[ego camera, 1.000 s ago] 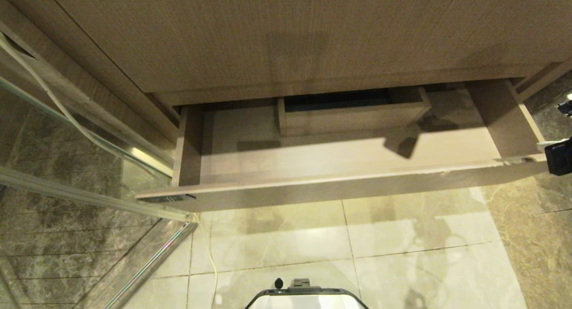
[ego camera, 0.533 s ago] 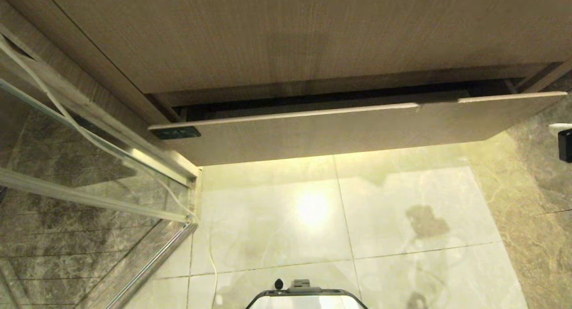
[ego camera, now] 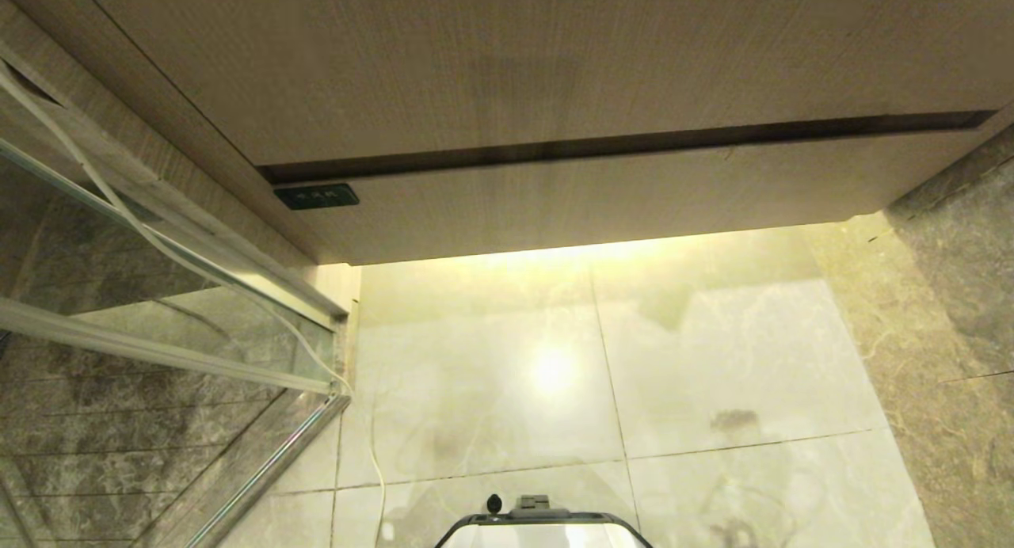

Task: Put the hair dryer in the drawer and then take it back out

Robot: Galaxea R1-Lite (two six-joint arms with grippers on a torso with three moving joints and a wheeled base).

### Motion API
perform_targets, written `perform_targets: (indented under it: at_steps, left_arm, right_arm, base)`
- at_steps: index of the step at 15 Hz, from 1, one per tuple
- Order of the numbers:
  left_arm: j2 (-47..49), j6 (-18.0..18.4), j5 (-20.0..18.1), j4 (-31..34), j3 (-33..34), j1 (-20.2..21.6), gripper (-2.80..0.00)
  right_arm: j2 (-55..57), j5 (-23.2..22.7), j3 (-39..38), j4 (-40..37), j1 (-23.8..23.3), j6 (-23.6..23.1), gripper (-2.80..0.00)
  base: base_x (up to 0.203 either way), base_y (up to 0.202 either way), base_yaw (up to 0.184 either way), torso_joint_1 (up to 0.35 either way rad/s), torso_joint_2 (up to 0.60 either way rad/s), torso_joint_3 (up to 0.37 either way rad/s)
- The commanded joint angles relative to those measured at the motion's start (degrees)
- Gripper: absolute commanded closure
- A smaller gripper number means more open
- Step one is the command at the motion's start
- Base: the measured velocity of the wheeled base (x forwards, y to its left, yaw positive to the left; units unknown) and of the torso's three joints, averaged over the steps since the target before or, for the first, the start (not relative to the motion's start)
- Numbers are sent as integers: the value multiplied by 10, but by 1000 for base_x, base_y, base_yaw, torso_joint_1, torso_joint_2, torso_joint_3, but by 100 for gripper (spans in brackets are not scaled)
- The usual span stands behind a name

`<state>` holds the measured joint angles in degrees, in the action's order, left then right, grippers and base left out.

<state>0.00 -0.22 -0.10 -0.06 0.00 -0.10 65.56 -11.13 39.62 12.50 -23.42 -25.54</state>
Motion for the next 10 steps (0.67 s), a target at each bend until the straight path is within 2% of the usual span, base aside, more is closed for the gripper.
perform_targets:
  at_steps: [1, 4, 5, 8, 10]
  left_arm:
    - [0, 0, 0, 0, 0, 0, 0]
    - [0, 0, 0, 0, 0, 0, 0]
    - [0, 0, 0, 0, 1, 0, 0]
    - [0, 0, 1, 0, 1, 0, 0]
    - [0, 0, 0, 0, 0, 0, 0]
  right_arm:
    - [-108, 0, -42, -41, 5, 0, 0]
    - [-203, -2, -83, -109, 21, 4, 0]
    - [-231, -1, -100, -116, 40, 24, 0]
    - [-401, 1, -154, -137, 135, 110, 0]
    - [-523, 8, -207, -153, 188, 141, 0]
  base:
    - [0, 0, 0, 0, 0, 0]
    - [0, 0, 0, 0, 0, 0]
    - [0, 0, 0, 0, 0, 0]
    - [0, 0, 0, 0, 0, 0]
    - [0, 0, 0, 0, 0, 0]
